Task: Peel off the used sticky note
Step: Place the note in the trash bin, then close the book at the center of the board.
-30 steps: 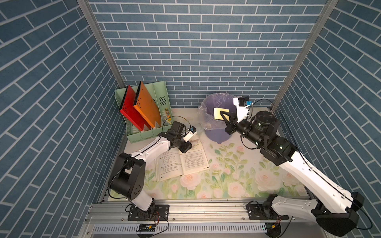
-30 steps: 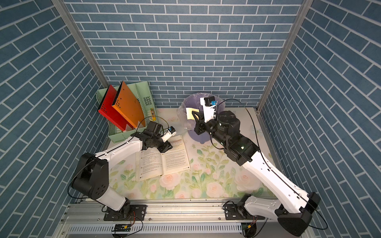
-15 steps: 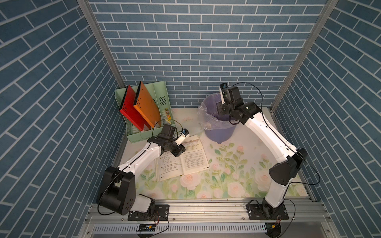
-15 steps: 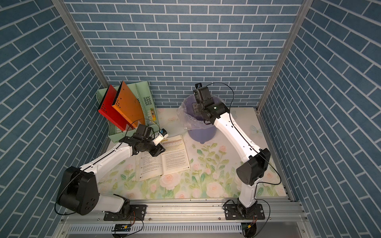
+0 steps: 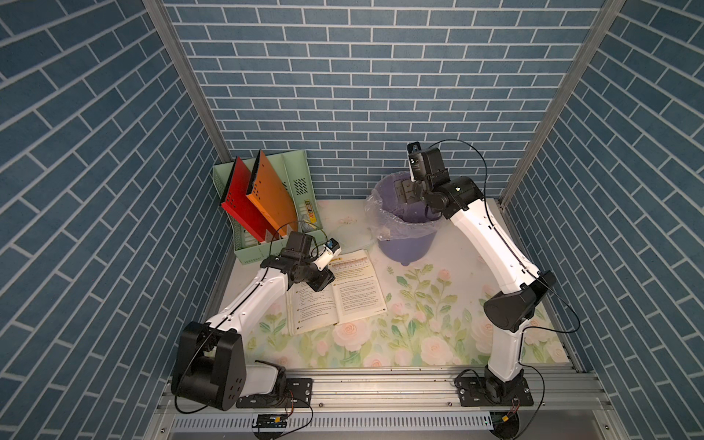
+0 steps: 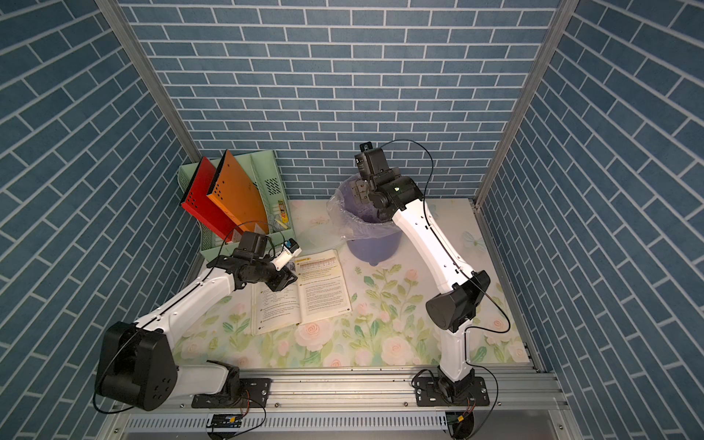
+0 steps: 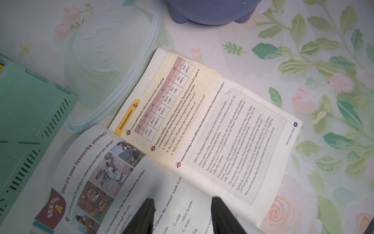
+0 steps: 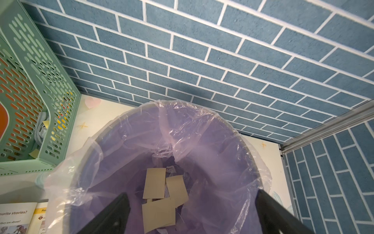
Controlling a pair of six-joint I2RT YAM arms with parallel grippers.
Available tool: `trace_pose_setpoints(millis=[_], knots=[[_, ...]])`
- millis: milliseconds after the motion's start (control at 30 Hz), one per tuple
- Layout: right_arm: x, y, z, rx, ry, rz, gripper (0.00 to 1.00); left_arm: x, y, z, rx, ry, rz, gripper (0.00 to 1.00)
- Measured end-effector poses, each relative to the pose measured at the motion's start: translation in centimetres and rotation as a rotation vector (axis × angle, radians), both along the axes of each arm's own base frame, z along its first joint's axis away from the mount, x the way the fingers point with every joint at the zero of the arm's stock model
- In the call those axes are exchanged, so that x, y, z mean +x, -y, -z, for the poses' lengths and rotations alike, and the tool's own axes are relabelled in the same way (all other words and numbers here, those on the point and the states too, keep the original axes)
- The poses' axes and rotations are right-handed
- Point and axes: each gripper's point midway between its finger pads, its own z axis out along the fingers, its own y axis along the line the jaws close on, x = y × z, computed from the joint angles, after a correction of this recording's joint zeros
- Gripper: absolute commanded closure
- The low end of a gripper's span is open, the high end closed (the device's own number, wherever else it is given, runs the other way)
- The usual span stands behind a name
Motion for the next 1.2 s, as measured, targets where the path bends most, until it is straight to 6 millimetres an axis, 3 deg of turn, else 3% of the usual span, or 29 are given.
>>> trace_pose_setpoints(millis=[133, 200, 300, 433, 567, 667, 800, 867, 1067, 1200], knots=[[-0.4, 0.0, -0.1, 0.006, 0.0, -0.001, 0.07, 0.0, 0.0, 0.1, -0.001, -0.003, 0.001, 0.5], [-1.5, 0.1, 0.2, 0.011, -0.007, -0.005, 0.07, 0.1, 0.0, 0.3, 0.004, -0.002, -0.001, 0.5], [-5.6, -0.7, 0.8, 0.035, -0.023, -0.053, 0.09, 0.1, -0.5, 1.0, 0.029, 0.001, -0.006, 0.5], [-13.3, -3.7, 1.7, 0.14, -0.048, -0.186, 0.11, -0.4, -1.6, 2.5, 0.077, -0.016, -0.02, 0.5], [-18.7, -4.6, 6.5, 0.286, -0.141, -0.249, 0.13, -0.3, -3.2, 3.3, 0.119, -0.02, -0.046, 0.5], [-20.9, -5.0, 12.4, 0.358, -0.252, -0.24, 0.12, -0.7, -4.2, 4.3, 0.155, -0.029, -0.06, 0.51], [-22.2, -5.8, 20.0, 0.407, -0.393, -0.2, 0.11, -1.7, -5.4, 6.1, 0.204, -0.058, -0.074, 0.51], [-22.6, -6.3, 22.5, 0.435, -0.441, -0.187, 0.11, -2.3, -5.9, 7.0, 0.228, -0.075, -0.078, 0.51], [-21.1, -8.6, 25.3, 0.597, -0.49, -0.171, 0.1, -3.3, -7.4, 8.6, 0.28, -0.099, -0.096, 0.51], [-19.5, -8.3, 28.8, 0.671, -0.522, -0.123, 0.11, -3.5, -8.5, 9.2, 0.319, -0.102, -0.108, 0.52]])
